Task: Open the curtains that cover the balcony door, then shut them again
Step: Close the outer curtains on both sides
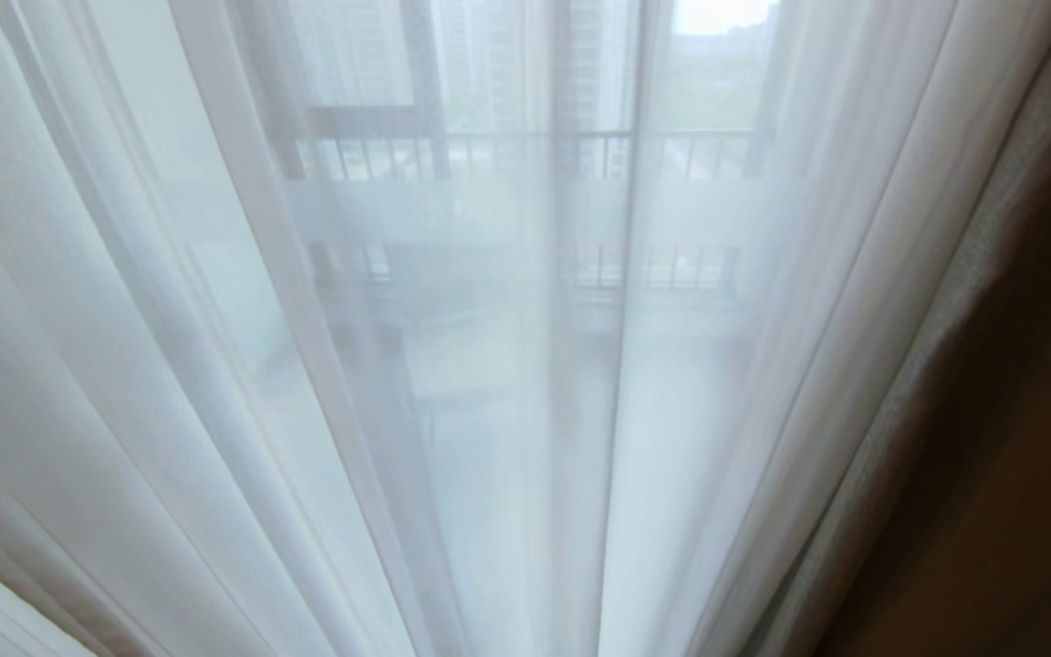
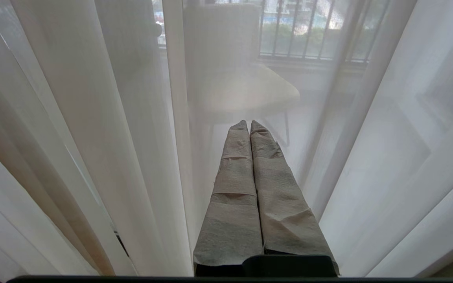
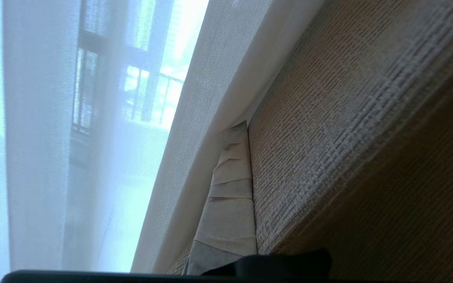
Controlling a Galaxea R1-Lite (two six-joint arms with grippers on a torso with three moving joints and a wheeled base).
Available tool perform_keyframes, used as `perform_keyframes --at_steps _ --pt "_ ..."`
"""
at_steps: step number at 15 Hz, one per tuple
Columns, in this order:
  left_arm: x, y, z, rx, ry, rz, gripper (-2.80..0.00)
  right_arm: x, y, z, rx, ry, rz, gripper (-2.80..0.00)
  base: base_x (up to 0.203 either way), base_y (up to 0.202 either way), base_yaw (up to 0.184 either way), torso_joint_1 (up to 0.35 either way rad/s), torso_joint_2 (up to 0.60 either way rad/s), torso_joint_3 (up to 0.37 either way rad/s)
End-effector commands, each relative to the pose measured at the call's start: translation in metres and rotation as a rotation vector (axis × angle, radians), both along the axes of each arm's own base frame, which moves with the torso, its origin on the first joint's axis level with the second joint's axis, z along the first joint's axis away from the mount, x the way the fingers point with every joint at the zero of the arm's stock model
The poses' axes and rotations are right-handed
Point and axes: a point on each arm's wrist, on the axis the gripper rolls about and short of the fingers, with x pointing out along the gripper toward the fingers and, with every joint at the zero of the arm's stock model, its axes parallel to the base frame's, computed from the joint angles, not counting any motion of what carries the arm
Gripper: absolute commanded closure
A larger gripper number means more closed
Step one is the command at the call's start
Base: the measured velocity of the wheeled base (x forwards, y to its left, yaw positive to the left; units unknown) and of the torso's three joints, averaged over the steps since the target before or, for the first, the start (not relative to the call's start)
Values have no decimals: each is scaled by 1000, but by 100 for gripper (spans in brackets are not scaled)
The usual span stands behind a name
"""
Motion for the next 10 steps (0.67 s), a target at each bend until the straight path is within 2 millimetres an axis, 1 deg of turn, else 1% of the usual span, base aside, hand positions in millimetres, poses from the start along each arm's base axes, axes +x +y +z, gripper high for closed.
perform_keyframes --at_steps 1,5,10 --pt "0 0 0 -1 -1 1 0 13 17 -10 -35 40 41 0 0 0 0 0 0 0" --pt "0 0 0 -1 -1 1 0 23 43 -18 -50 47 58 0 0 0 0 0 0 0" --pt "0 0 0 -1 -1 1 0 28 75 -28 -86 45 128 0 0 0 0 0 0 0"
